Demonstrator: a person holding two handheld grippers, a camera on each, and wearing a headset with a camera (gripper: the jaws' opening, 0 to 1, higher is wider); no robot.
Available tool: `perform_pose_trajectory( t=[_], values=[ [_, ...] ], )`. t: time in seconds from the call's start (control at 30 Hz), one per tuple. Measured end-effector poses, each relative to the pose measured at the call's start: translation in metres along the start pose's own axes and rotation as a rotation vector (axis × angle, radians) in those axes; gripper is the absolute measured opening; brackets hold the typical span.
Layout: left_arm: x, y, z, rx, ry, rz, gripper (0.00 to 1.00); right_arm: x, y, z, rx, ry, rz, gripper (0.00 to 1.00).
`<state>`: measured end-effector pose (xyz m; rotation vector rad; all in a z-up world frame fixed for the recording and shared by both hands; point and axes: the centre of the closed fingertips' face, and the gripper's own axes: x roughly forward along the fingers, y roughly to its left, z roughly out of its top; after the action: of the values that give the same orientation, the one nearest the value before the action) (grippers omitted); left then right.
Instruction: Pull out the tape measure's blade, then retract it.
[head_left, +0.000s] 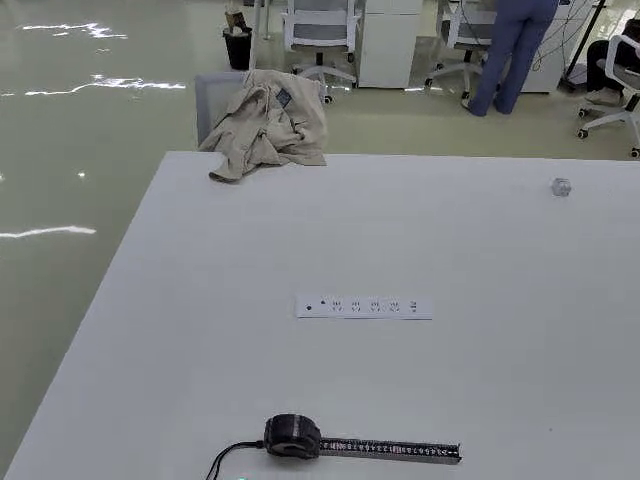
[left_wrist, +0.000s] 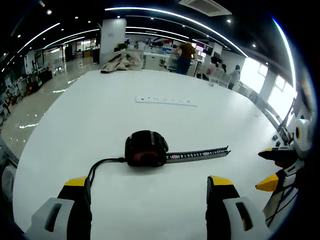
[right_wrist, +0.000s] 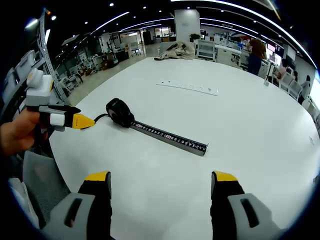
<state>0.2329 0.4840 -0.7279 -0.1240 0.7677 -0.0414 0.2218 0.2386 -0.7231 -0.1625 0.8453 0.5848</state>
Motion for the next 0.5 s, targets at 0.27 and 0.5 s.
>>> perform_pose_trajectory(
  t=[0.27, 0.5],
  values=[
    [0.010, -0.003, 0.001, -0.004, 0.003, 0.002, 0.93, 0.009, -0.005, -0.002, -0.012, 0.020, 0.007, 0.83],
    [0.018, -0.002, 0.002, 0.006, 0.009, 0.009, 0.91, 0.016, -0.009, -0.003, -0.023, 0.034, 0.010, 0.83]
  ],
)
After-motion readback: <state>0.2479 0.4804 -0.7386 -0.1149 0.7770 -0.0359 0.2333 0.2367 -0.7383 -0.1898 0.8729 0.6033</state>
